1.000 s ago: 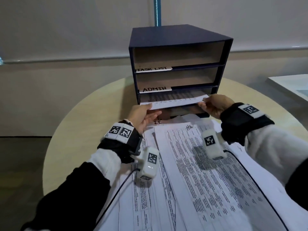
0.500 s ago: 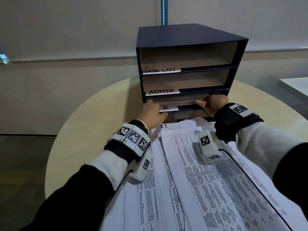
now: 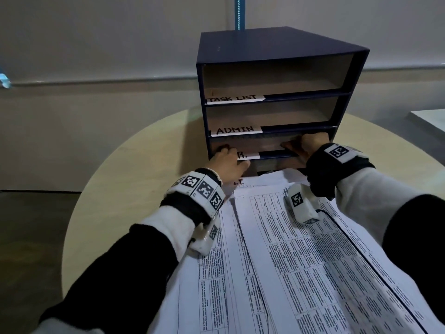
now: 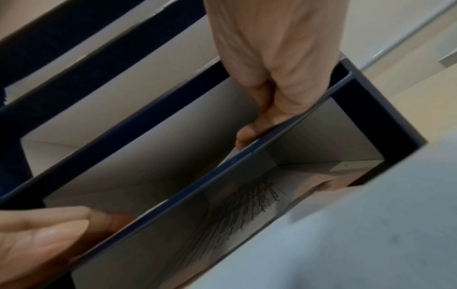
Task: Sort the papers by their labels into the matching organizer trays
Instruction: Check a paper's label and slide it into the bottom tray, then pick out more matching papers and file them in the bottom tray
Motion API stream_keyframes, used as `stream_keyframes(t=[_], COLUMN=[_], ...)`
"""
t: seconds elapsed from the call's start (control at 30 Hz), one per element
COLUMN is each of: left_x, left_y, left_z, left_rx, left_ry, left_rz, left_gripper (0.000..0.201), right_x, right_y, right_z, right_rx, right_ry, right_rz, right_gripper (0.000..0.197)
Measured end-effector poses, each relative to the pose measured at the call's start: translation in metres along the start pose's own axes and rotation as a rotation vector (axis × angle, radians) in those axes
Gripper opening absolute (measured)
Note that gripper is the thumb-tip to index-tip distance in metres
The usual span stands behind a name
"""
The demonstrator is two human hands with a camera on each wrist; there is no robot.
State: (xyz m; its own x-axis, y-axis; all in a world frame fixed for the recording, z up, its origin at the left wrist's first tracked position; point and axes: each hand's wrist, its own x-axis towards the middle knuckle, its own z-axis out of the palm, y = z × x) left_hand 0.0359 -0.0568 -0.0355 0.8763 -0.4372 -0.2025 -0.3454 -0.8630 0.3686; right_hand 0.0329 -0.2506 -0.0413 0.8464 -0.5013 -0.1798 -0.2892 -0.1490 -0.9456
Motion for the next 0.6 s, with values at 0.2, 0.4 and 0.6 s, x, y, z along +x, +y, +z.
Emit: stream_keyframes(t=[0.2, 0.4, 0.6], left_x=[-0.005, -0.04, -0.049], left_y=[0.005, 0.013, 0.012], left_z=[-0.006, -0.002, 0.016], left_rx=[-0.033, -0.277, -0.096], left_ry=[-0.021, 0.07, -0.064], left_rz=[-0.003, 0.13, 0.011], left_gripper=[0.053, 0.023, 0.074], right_x=[-0.009, -0.053, -0.101], right_y=[-0.006, 0.002, 0.013], right_z=[-0.004, -0.023, -0.039], right_rx=[0.082, 0.08, -0.797], right_ry=[-0.014, -0.219, -0.554], right_rz=[0.057, 0.041, -0.159], right_gripper=[0.018, 0.044, 0.035])
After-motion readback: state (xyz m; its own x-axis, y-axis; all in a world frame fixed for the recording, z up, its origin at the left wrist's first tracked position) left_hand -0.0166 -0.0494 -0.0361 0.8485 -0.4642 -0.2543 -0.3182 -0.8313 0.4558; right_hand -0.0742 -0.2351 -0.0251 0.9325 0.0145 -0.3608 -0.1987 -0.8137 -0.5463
